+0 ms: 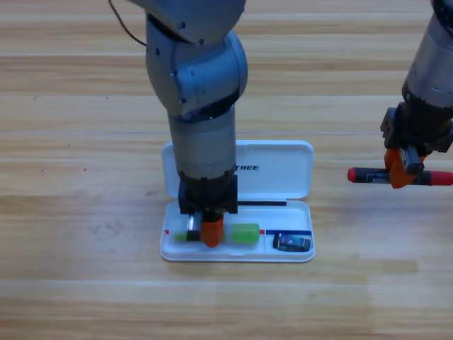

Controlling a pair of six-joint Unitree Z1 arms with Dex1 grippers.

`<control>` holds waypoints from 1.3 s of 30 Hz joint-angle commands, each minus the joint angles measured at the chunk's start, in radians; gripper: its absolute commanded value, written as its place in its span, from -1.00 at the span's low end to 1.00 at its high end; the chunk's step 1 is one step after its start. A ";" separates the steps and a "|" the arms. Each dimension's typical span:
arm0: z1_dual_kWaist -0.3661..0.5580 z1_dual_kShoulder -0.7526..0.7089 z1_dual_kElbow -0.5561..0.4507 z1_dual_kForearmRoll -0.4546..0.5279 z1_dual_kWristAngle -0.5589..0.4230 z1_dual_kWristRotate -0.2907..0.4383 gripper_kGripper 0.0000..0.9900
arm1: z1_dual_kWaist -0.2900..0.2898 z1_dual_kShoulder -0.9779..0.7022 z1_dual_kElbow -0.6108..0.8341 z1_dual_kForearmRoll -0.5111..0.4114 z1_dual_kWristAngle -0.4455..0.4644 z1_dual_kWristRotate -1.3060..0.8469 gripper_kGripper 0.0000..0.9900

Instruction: Clean up eraser and pencils

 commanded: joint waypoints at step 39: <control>0.363 -0.441 0.247 0.077 -0.047 0.083 1.00 | 0.280 0.300 -0.430 0.169 0.007 0.138 -1.00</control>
